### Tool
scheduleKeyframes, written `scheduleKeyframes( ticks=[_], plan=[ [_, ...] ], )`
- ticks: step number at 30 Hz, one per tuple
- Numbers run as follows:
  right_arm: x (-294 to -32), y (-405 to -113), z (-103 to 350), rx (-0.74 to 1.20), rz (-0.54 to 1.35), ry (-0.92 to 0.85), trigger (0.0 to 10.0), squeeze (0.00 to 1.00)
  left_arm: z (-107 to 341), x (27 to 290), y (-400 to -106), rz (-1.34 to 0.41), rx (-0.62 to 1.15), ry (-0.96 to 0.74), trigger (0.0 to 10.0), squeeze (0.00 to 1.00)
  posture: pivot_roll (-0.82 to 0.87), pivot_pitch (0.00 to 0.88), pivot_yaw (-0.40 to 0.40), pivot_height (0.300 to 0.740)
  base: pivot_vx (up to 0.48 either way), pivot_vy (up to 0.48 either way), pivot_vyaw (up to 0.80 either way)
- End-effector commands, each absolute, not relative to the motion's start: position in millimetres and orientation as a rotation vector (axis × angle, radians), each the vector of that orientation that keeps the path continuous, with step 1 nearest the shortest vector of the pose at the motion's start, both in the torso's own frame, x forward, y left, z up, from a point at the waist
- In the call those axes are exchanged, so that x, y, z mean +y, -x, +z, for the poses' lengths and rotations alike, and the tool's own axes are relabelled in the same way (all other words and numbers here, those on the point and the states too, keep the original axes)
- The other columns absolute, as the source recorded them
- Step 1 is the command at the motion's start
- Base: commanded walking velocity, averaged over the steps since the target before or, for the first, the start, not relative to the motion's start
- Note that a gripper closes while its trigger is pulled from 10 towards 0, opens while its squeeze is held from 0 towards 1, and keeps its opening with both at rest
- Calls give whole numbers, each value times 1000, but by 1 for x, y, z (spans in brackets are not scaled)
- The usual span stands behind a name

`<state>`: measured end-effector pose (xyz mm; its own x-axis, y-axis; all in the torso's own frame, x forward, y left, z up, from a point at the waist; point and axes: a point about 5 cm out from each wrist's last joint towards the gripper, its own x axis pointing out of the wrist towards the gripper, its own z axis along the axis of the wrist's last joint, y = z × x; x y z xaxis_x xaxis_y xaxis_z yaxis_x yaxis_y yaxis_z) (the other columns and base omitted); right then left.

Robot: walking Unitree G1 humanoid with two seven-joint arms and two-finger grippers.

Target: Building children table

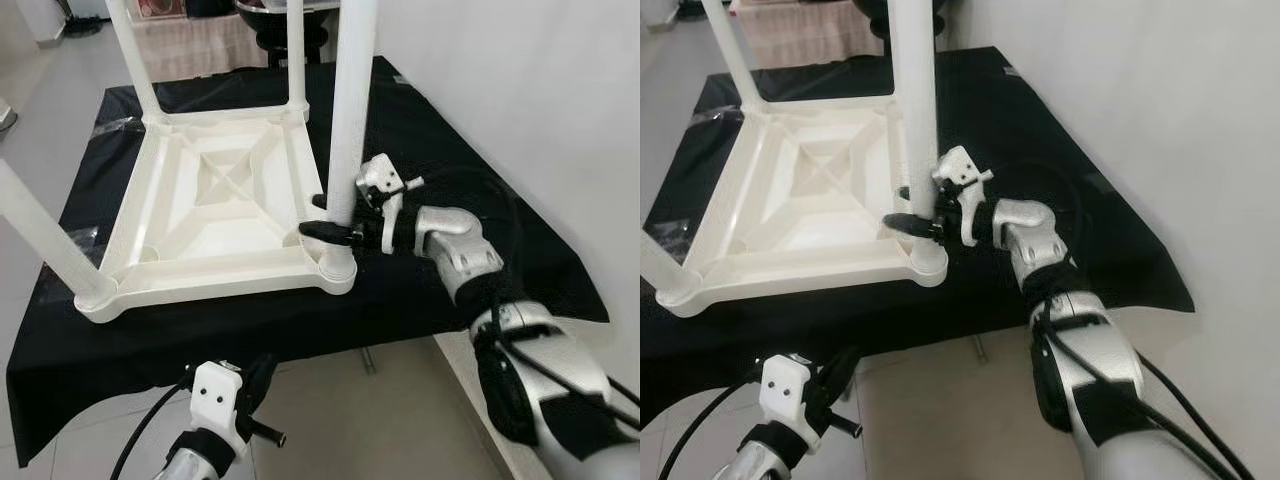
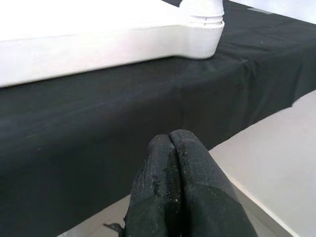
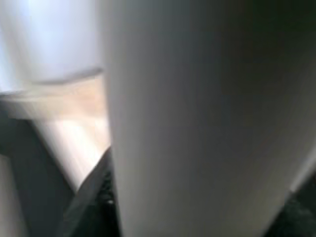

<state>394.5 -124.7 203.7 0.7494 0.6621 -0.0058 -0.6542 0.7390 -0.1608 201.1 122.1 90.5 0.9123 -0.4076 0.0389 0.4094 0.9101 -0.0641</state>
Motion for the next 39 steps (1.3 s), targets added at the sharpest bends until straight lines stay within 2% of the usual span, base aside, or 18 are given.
scheduleKeyframes(
  ticks=[1,2,5,7,13,14,16,17,19,20,21,23,26,29,30,32,33,39],
  plan=[
    [-135,-396,186,32,560,145,0,0,86,125,-199,-419,6,64,10000,0,72,191,-13,740,0,0,0],
    [-128,-385,161,93,386,69,0,0,86,125,-202,-420,6,64,10000,0,57,185,-2,740,0,0,0],
    [-113,-368,136,145,277,52,0,0,86,125,-205,-425,6,63,10000,0,55,176,-2,740,0,0,0],
    [-89,-350,116,198,192,70,0,0,85,124,-211,-429,8,61,10000,0,49,161,-3,740,0,0,0],
    [-63,-373,134,147,284,114,0,0,83,123,-222,-411,5,59,10000,0,64,114,-35,740,0,0,0],
    [-62,-377,139,138,285,109,510,0,83,123,-224,-407,4,57,10000,0,62,110,-35,740,0,0,0],
    [-60,-376,143,136,263,109,510,0,82,123,-226,-405,3,56,10000,0,62,108,-36,740,0,0,0],
    [-59,-375,149,123,268,105,10000,0,82,123,-227,-403,2,55,10000,0,62,102,-39,740,0,0,0],
    [-58,-374,152,114,266,103,10000,0,82,123,-229,-402,2,54,10000,0,62,102,-39,740,0,0,0],
    [-58,-373,157,100,288,88,10000,784,82,124,-230,-403,2,53,10000,0,59,97,-39,740,0,0,0],
    [-60,-375,163,69,312,87,10000,1000,82,124,-231,-403,1,53,10000,0,61,94,-39,740,0,0,0],
    [-63,-380,180,-2,426,74,10000,1000,81,124,-232,-406,1,52,10000,0,67,95,-34,740,0,0,0],
    [-65,-383,186,-28,471,76,10000,1000,81,124,-233,-407,1,52,10000,0,68,95,-33,740,0,0,0],
    [-80,-389,194,-25,767,205,10000,1000,80,126,-232,-410,3,50,10000,0,81,87,-28,740,0,0,0],
    [-86,-390,196,-20,838,242,10000,827,80,126,-232,-411,3,50,10000,0,89,91,-31,740,0,0,0],
    [-89,-390,198,-19,871,260,10000,827,80,126,-231,-412,2,50,10000,0,90,92,-32,740,0,0,0],
    [-94,-393,203,-10,874,267,10000,0,80,125,-229,-413,0,50,10000,0,98,103,-32,740,0,0,0],
    [-101,-397,216,9,904,255,10000,0,81,124,-222,-414,-4,52,10000,0,120,125,-39,740,0,0,0]
  ],
)
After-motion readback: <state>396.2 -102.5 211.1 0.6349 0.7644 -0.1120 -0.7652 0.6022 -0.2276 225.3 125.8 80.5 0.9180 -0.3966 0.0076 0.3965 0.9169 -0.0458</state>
